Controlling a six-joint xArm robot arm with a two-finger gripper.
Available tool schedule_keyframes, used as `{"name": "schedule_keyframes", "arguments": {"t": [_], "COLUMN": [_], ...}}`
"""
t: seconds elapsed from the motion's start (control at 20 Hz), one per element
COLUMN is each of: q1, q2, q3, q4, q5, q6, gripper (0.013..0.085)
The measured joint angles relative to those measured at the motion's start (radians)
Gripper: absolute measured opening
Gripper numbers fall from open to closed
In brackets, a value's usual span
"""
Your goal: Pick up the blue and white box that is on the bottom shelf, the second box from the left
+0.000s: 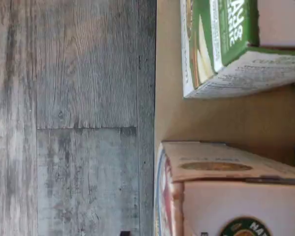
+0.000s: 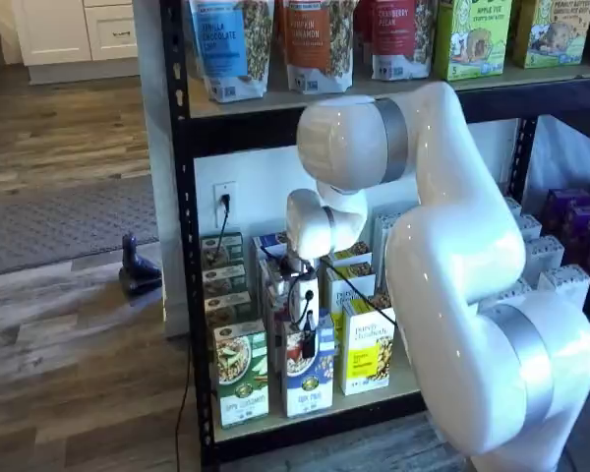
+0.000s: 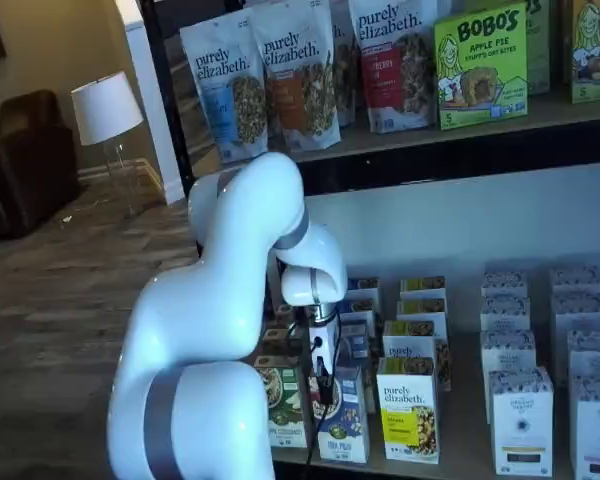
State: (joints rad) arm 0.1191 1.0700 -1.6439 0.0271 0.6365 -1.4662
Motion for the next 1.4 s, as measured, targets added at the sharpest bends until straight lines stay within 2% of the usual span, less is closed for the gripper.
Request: {"name": "schedule_keyframes", "arguments": {"t": [0.05, 0.2, 0.55, 0.85, 1.1, 1.4], "q1": [0.0, -0.001, -0.002, -0.003, -0.003, -0.005], "q2": [-0.001, -0.007, -0.019, -0.028, -0.037, -0.056], "q3": [0.001, 0.011, 0.034, 0.049, 0.067, 0.1], "q4": [0.0, -0.006, -0.014, -0.009, -0.025, -0.021], "q5": [0.0, -0.005, -0.014, -0.023, -0.032, -0.053], "q6": [0.0, 0.004, 0.009, 0.004, 0.018, 0.012], "gripper": [0.077, 0.069, 0.069, 0.053, 0.053, 0.053]}}
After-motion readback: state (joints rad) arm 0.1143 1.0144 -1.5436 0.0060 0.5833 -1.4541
